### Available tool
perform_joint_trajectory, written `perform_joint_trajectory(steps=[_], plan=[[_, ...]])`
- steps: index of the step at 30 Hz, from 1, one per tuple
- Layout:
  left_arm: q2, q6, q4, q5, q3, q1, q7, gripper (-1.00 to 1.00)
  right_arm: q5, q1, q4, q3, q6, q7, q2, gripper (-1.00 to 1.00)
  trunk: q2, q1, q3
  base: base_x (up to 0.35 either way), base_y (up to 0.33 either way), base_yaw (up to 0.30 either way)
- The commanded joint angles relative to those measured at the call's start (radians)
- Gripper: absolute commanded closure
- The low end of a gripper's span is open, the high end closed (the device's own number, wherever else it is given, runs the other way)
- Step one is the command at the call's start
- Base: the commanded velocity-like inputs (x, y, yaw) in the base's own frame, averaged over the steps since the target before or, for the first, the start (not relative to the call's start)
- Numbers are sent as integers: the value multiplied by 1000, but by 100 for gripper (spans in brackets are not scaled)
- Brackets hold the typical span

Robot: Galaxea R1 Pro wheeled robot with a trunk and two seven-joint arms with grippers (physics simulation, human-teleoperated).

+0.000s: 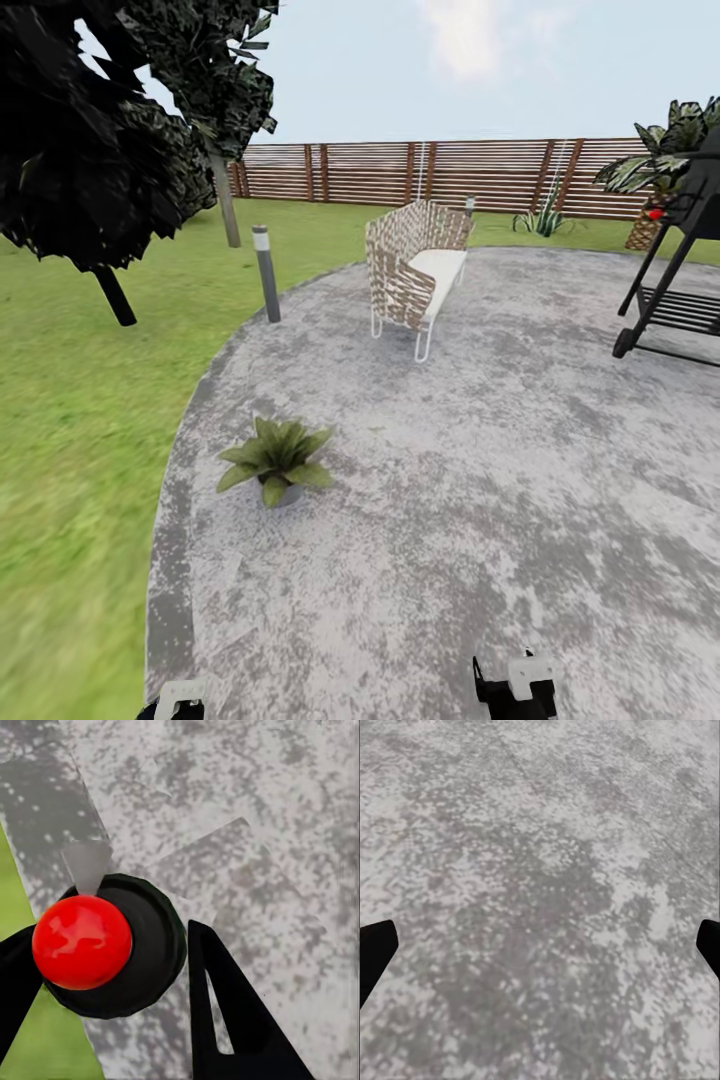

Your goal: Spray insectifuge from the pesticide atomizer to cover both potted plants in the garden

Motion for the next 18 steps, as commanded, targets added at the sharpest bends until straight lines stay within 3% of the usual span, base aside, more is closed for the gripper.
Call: perform_joint_trajectory(steps=[1,7,18], plan=[[0,-3,1,3,2,-1,-1,100,11,-1,1,-2,-2,-5,1,-100,0,0,-1,324,-114,0],[0,-3,1,2,2,-1,-1,100,11,-1,1,-2,-2,-5,0,-100,0,0,-1,320,-118,123],[0,-3,1,3,2,0,-1,100,11,-1,1,-2,-2,-5,0,-100,0,0,-1,283,-155,269]])
